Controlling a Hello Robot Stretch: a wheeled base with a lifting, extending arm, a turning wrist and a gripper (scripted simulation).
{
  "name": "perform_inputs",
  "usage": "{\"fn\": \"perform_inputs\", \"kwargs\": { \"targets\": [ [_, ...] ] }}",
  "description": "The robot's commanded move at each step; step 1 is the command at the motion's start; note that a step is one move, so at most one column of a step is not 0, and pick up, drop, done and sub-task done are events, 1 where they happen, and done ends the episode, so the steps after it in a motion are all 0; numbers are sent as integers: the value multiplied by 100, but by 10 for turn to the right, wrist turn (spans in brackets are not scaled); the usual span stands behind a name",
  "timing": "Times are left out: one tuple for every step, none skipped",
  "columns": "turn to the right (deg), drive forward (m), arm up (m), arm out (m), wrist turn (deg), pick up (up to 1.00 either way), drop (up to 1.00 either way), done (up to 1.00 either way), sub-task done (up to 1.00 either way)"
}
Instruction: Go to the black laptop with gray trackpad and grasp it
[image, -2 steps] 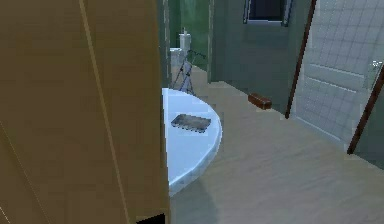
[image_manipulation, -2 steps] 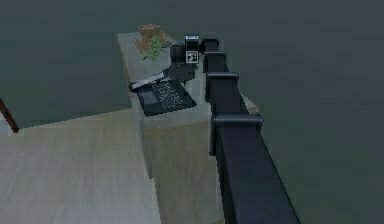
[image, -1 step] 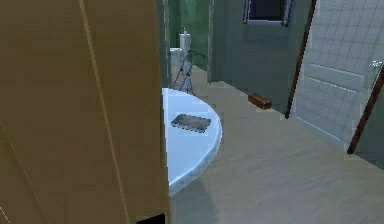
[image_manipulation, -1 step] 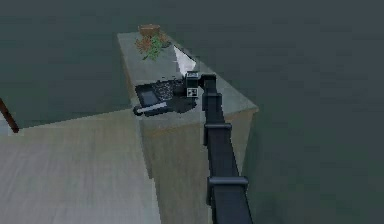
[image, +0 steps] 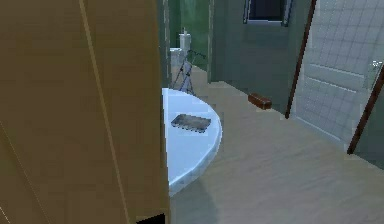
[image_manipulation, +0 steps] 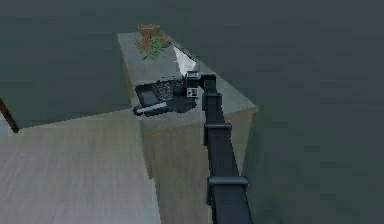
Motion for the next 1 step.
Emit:
{"fn": "perform_inputs", "kwargs": {
  "targets": [
    [0,0,10,0,0,0,0,0,0]
  ]
}}
